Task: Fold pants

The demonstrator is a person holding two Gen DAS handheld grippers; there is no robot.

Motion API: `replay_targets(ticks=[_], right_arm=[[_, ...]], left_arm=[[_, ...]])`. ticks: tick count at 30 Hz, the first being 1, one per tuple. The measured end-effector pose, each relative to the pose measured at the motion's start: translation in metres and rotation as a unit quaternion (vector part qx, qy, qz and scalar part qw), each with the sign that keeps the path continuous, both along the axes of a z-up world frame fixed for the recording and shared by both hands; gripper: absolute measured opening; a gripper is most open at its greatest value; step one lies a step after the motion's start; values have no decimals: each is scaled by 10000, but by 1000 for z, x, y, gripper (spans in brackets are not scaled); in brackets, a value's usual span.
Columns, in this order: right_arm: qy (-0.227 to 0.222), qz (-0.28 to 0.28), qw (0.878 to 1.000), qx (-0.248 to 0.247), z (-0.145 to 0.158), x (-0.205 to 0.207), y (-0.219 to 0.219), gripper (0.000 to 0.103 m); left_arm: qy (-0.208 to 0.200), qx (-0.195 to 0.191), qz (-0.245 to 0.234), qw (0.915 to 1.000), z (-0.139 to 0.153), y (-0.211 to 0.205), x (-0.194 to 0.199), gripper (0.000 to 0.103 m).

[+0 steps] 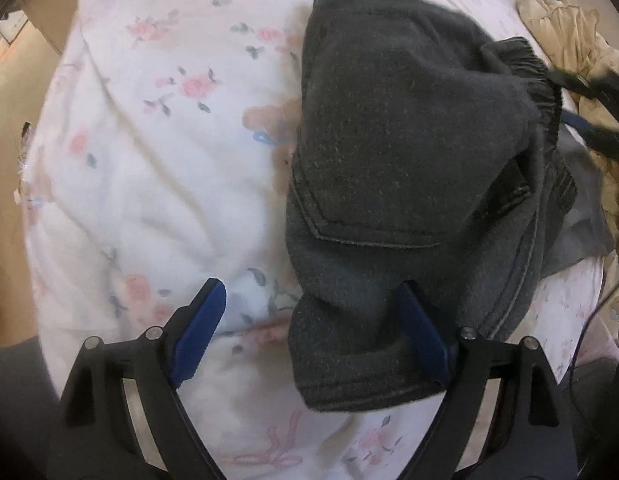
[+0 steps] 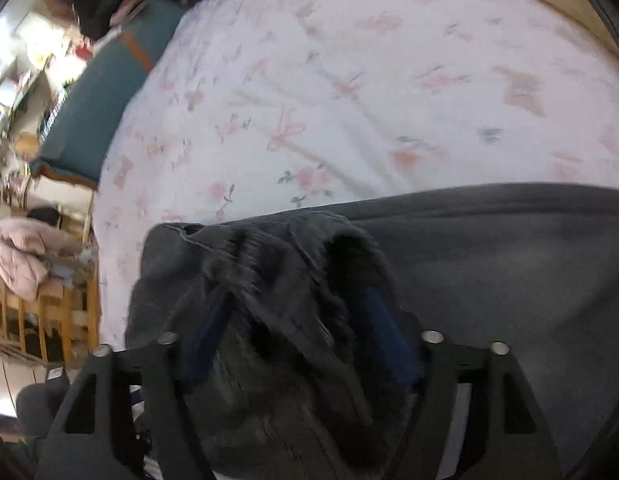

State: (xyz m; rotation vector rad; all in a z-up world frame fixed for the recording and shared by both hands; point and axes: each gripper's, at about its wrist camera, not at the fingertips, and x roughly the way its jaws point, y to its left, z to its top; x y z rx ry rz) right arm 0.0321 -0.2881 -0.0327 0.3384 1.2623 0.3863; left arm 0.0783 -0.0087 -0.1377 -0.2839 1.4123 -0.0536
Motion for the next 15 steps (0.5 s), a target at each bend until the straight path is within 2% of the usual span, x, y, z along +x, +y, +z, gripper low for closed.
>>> replay_targets(ticks=[2, 4, 5, 7, 8, 9, 11, 13, 15], right_arm=[[-120, -99, 9999, 39, 16, -21, -16, 78], [-177, -267, 9993, 175, 23, -44, -27, 82], [-199, -351, 9989, 236, 21, -57, -30, 86], [-208, -261, 9994, 47, 8, -68, -24, 83], [-143, -225, 9996, -136, -4, -72, -17, 54], [-21, -164, 9998, -98, -12, -73, -12, 2], [124, -13, 9998, -133, -18, -81, -6, 5], [-130, 144, 9997, -166, 1, -89, -4, 4], [-160, -36, 9998, 60, 20, -99, -19, 4]], left_arm=[[-386, 8, 60, 9992, 17, 2, -4, 85], [-683, 184, -86, 9975, 27, -5, -3, 85], [-686, 263, -167, 9972, 26, -10, 0, 85], [-409, 312, -432, 9977, 12, -23, 6, 85], [-250, 365, -485, 9978, 4, -29, 5, 85], [-112, 387, -438, 9982, -4, -30, 2, 85], [-49, 333, -342, 9988, -4, -29, -1, 85], [-87, 334, -337, 9988, 1, -28, -1, 85], [-216, 466, -343, 9981, 7, -24, -5, 85]])
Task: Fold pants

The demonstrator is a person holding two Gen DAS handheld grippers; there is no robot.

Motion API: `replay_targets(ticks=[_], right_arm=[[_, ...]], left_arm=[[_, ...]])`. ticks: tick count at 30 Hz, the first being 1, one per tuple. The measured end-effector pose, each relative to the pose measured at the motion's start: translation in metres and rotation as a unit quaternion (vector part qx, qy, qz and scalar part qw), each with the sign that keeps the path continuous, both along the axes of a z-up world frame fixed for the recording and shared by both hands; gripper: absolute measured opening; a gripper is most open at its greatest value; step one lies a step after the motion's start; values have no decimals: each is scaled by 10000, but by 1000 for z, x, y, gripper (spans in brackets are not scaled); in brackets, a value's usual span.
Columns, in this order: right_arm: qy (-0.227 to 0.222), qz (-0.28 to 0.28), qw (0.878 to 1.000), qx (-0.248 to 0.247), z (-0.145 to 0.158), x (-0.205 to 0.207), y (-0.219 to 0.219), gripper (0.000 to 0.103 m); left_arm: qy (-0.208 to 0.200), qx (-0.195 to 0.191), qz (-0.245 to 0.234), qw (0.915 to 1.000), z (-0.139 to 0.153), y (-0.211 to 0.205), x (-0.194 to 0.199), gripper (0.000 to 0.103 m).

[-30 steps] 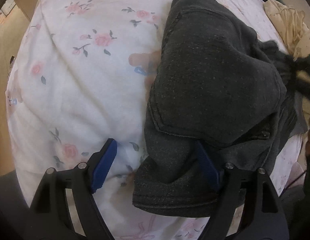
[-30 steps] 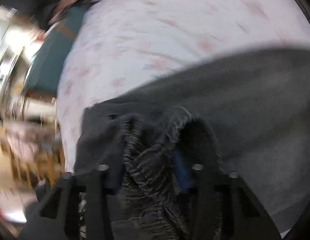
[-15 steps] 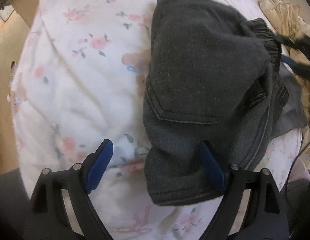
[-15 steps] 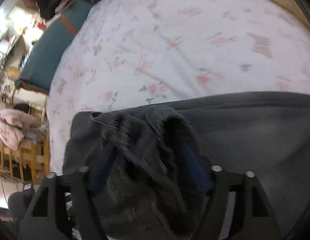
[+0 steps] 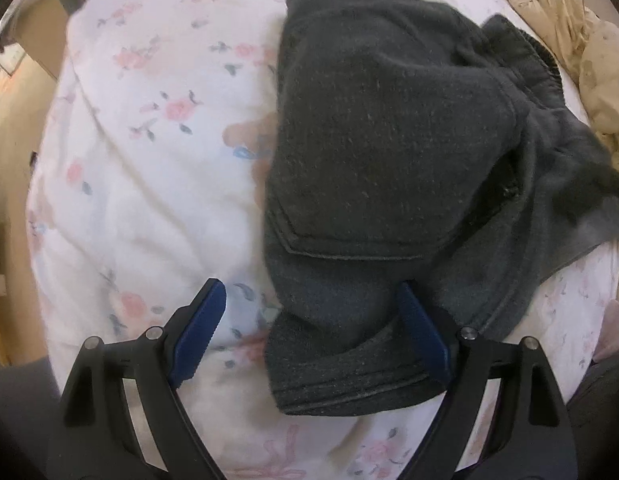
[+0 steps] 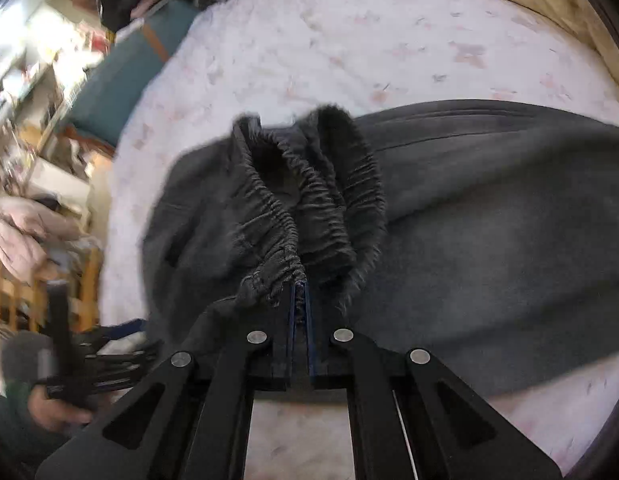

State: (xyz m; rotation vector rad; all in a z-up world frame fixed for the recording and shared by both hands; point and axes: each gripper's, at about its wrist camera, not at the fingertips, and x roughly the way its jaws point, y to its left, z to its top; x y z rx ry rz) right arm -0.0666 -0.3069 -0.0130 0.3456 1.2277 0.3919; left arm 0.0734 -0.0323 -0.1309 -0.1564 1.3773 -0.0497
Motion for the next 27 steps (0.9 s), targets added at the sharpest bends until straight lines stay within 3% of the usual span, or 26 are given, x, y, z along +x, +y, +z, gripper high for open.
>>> replay_targets(ticks=[2, 4, 7, 9, 15, 16, 19, 23, 27], right_arm=[[85, -225, 9996, 179, 10, -13, -17, 4], [322, -377, 9988, -7, 3, -21, -27, 4], [1149, -755, 9892, -510, -44, -28, -38, 6], [1304, -769, 9867, -586, -58, -26, -38, 8], [521, -931, 9911, -798, -9, -33, -40, 12], [379, -979, 9919, -708, -1, -36, -40, 12], [-143, -895, 9958, 160, 28, -42, -32, 12], [170, -492, 9947, 890, 16, -1, 17, 12], [182, -311, 9947, 960, -9, 39, 57, 10]], left_arm=[[-18, 37, -23, 10000, 3, 4, 1, 85], [33, -16, -26, 10000, 2, 5, 1, 85], [49, 1, -63, 10000, 4, 9, -8, 85], [90, -30, -59, 9999, 5, 13, -6, 85], [-391, -593, 249, 9972, 47, 40, 11, 85], [-481, -623, 299, 9964, 57, 46, 16, 85], [-628, -418, 403, 9963, 77, 62, 41, 85], [-588, -282, 660, 9957, 69, 78, 94, 85], [-585, -305, 817, 9945, 54, 78, 124, 85]])
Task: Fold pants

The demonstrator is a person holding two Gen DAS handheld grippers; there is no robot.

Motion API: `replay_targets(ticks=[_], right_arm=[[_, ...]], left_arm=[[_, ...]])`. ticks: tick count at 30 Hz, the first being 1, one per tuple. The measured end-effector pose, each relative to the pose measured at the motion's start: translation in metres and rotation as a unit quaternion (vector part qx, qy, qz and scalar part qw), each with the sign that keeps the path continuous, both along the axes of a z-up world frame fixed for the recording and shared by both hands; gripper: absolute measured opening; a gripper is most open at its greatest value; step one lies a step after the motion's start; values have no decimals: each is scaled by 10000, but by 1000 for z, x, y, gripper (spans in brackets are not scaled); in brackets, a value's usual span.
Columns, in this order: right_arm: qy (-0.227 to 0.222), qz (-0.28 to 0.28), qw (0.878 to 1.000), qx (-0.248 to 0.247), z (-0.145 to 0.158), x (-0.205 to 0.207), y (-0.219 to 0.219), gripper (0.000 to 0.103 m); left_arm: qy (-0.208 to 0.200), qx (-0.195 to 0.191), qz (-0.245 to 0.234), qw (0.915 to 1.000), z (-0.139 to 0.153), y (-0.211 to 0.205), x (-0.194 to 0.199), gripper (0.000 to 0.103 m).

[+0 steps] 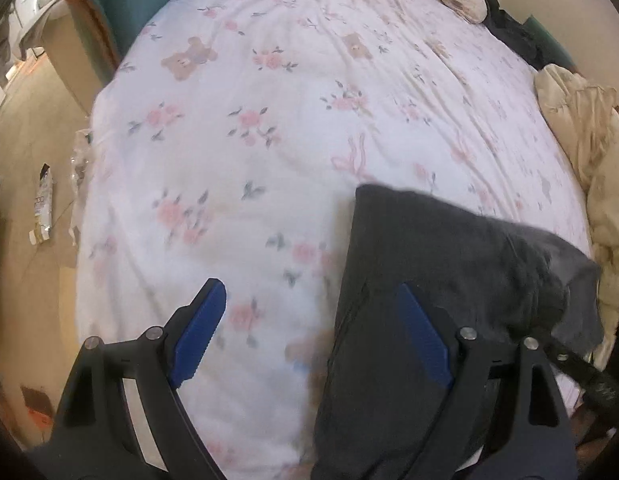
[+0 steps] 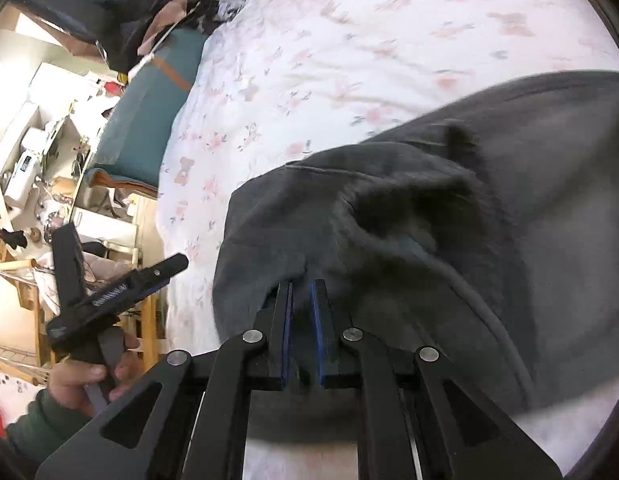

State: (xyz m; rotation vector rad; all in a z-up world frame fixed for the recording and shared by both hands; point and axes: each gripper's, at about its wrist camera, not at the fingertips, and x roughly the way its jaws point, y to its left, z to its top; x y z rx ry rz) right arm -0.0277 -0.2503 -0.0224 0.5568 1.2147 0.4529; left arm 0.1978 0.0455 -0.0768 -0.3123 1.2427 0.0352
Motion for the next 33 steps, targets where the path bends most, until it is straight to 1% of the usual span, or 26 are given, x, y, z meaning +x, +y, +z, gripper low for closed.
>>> replay_targets(ticks=[1, 2, 3, 5, 7, 8, 10, 11, 12, 13, 14, 15, 16, 19, 20, 22, 23, 25, 26, 27, 28, 29, 30, 31, 32, 33], right_arm=[[-76, -118, 9994, -319, -4, 6, 5, 7], [-87, -358, 9961, -803, -12, 11, 2, 3], [151, -702, 9916, -1076, -23, 14, -11, 0], [504, -1124, 9891, -810, -37, 8, -40, 0], [624, -1202, 9900, -407, -33, -2, -50, 1], [546, -1116, 9922, -95, -23, -10, -50, 9], [382, -994, 9942, 151, -5, -31, -47, 10], [325, -959, 9944, 305, 3, -45, -47, 15], [384, -1016, 9929, 486, 4, -63, -48, 46], [475, -1125, 9908, 590, 1, -74, -48, 69], [607, -1341, 9864, 733, -4, -96, -51, 102], [673, -1619, 9803, 906, -11, -119, -52, 103], [730, -1731, 9766, 1047, -18, -131, -52, 103], [1275, -1917, 9610, 1532, -61, -160, -38, 103], [1349, -2050, 9523, 1815, -77, -167, -29, 103], [1431, -2036, 9470, 2033, -94, -165, -16, 103], [1381, -1985, 9468, 2122, -99, -159, -8, 103], [1258, -1897, 9548, 1911, -101, -151, 4, 103], [1174, -1972, 9560, 1830, -99, -148, 6, 103], [1058, -1989, 9577, 1792, -95, -142, 6, 102], [912, -1988, 9584, 1833, -93, -137, 5, 99], [682, -1935, 9602, 1895, -91, -129, 4, 87], [605, -1951, 9612, 1855, -92, -125, 2, 79], [605, -2021, 9595, 1869, -94, -120, 2, 74], [599, -2103, 9591, 1799, -95, -120, 1, 56], [583, -2119, 9616, 1643, -95, -119, 4, 36]], left_arm=[[40, -13, -8, 10000, -9, 1, 10, 85], [39, -40, -16, 10000, -14, 0, 16, 85], [11, -84, -73, 9999, -14, 0, 22, 85], [-33, -149, -189, 9997, -19, -3, 29, 85], [-41, -760, -782, 9940, -24, -14, 37, 85], [46, -1138, -1117, 9872, -30, -22, 42, 85], [59, -1204, -1253, 9848, -35, -28, 49, 85], [40, -1154, -1267, 9852, -37, -30, 53, 85], [63, -1084, -1263, 9860, -40, -32, 58, 85], [92, -1077, -1257, 9862, -43, -32, 62, 85], [110, -1090, -1266, 9859, -46, -31, 67, 85], [144, -1057, -1303, 9857, -51, -31, 71, 85], [163, -1017, -1330, 9857, -56, -31, 74, 85], [277, -1044, -1442, 9836, -74, -34, 81, 84], [305, -1032, -1482, 9831, -78, -34, 81, 84], [247, -965, -1549, 9829, -79, -36, 79, 84], [173, -904, -1580, 9831, -78, -37, 79, 83], [29, -889, -1640, 9824, -76, -40, 78, 80], [4, -923, -1665, 9817, -77, -41, 79, 75], [1, -1021, -1695, 9802, -79, -43, 80, 63], [-5, -1124, -1734, 9784, -79, -45, 81, 58], [-16, -1084, -1733, 9789, -79, -47, 80, 55], [-5, -1060, -1767, 9785, -78, -48, 80, 42], [-24, -1104, -1799, 9775, -76, -48, 81, 27], [-44, -1060, -1829, 9774, -72, -47, 81, 14], [-24, -1060, -1827, 9774, -68, -46, 82, 11]])
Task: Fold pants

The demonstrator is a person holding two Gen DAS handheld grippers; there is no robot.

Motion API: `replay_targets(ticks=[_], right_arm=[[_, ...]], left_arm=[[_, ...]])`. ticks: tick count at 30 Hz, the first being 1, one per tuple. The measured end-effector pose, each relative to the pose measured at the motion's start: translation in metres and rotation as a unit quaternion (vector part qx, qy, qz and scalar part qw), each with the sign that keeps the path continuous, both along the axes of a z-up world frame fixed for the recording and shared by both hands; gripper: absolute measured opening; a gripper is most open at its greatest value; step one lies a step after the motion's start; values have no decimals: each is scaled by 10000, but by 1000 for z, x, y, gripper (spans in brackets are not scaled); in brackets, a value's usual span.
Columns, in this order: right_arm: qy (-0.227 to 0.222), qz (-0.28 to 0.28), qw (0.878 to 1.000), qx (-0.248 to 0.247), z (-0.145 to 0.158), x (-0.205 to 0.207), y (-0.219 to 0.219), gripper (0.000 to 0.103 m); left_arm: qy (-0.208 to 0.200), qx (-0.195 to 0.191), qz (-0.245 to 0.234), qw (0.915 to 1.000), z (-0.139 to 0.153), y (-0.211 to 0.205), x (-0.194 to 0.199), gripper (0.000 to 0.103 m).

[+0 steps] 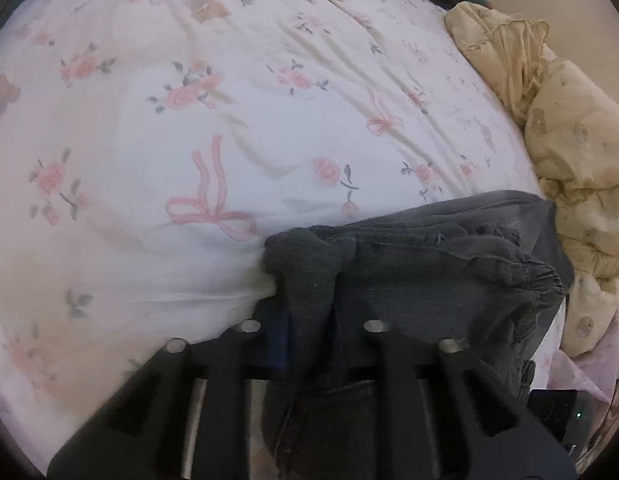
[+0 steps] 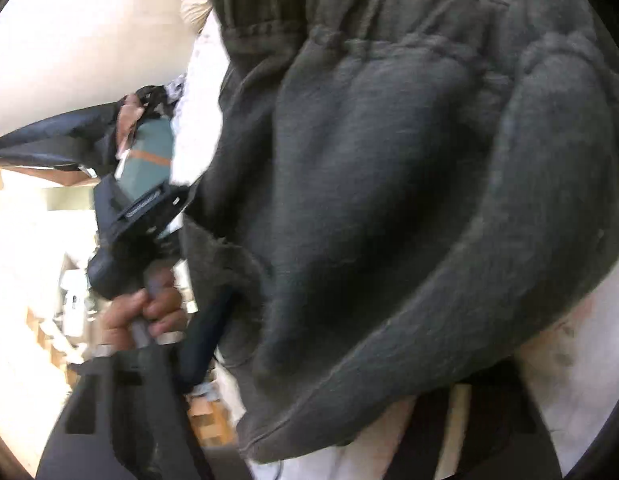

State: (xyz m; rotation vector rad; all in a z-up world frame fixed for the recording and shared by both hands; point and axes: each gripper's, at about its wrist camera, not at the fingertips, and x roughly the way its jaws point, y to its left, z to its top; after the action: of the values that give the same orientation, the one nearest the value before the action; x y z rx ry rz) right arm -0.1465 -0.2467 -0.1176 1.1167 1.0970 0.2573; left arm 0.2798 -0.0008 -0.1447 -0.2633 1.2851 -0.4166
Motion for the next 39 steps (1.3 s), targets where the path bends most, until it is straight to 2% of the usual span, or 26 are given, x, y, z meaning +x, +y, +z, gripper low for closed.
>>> replay_targets(ticks=[2, 3, 4, 6, 7, 11, 14, 17, 19, 22, 24, 25, 26, 27, 29, 32, 34, 35, 36, 37, 38, 39], right_arm=[[-154, 27, 9997, -208, 10, -15, 4, 22], [-273, 58, 9993, -232, 18, -17, 4, 21], [-349, 64, 9992, -197, 23, -19, 4, 20], [-434, 13, 9991, 3, 29, -18, 2, 19], [-503, -13, 9987, 72, 35, -20, 2, 19], [-626, -9, 9974, 356, 47, -34, 9, 18], [-673, 232, 9958, 574, 54, -38, 30, 18], [-621, 660, 9928, 785, 54, -41, 64, 18], [-469, 955, 9886, 1068, 37, -43, 89, 18], [-130, 1369, 9848, 1059, 8, -42, 115, 25], [198, 1327, 9862, 973, -11, -47, 114, 30], [326, 1305, 9861, 980, -17, -50, 111, 36], [454, 1279, 9864, 925, -18, -52, 106, 54], [543, 1203, 9874, 876, -17, -58, 98, 64], [619, 1189, 9881, 756, -4, -65, 86, 71], [471, 1265, 9894, 538, 30, -67, 59, 71], [291, 981, 9941, 354, 51, -57, 28, 73], [173, 669, 9974, 180, 65, -58, -3, 76], [50, 329, 9994, -16, 74, -52, -33, 81], [-89, -225, 9989, -394, 87, -50, -74, 83], [-91, -594, 9959, -680, 92, -51, -105, 88], [35, -910, 9913, -950, 96, -51, -134, 89]], left_arm=[[-108, 28, 17, 9999, 13, 1, -1, 9], [-183, 73, 54, 9998, 21, 1, -3, 8], [-283, 19, 120, 9995, 31, 2, -4, 7], [-477, -374, 347, 9976, 57, 10, -8, 7], [-556, -395, 317, 9972, 70, 11, -11, 7], [-740, -190, 290, 9967, 112, 31, -26, 7], [-676, -44, 454, 9967, 123, 60, -35, 7], [-584, 261, 701, 9955, 115, 94, -49, 7], [-352, 465, 943, 9938, 98, 113, -52, 7], [-10, 761, 1173, 9902, 66, 125, -55, 10], [80, 1275, 1164, 9849, 47, 123, -60, 16], [18, 1532, 1150, 9815, 44, 122, -63, 17], [-18, 1710, 1152, 9785, 43, 122, -65, 27], [-3, 1741, 1247, 9768, 45, 125, -66, 46], [-58, 1669, 1462, 9751, 54, 129, -71, 65], [-299, 1717, 1624, 9712, 76, 126, -82, 67], [-512, 1625, 1525, 9735, 94, 115, -95, 67], [-642, 1551, 1487, 9745, 102, 107, -103, 70], [-809, 1461, 1404, 9759, 111, 97, -111, 79], [-920, 1467, 1364, 9754, 116, 88, -118, 84], [-1034, 1527, 1343, 9736, 120, 77, -126, 89], [-1052, 1580, 1357, 9724, 123, 71, -130, 89]])
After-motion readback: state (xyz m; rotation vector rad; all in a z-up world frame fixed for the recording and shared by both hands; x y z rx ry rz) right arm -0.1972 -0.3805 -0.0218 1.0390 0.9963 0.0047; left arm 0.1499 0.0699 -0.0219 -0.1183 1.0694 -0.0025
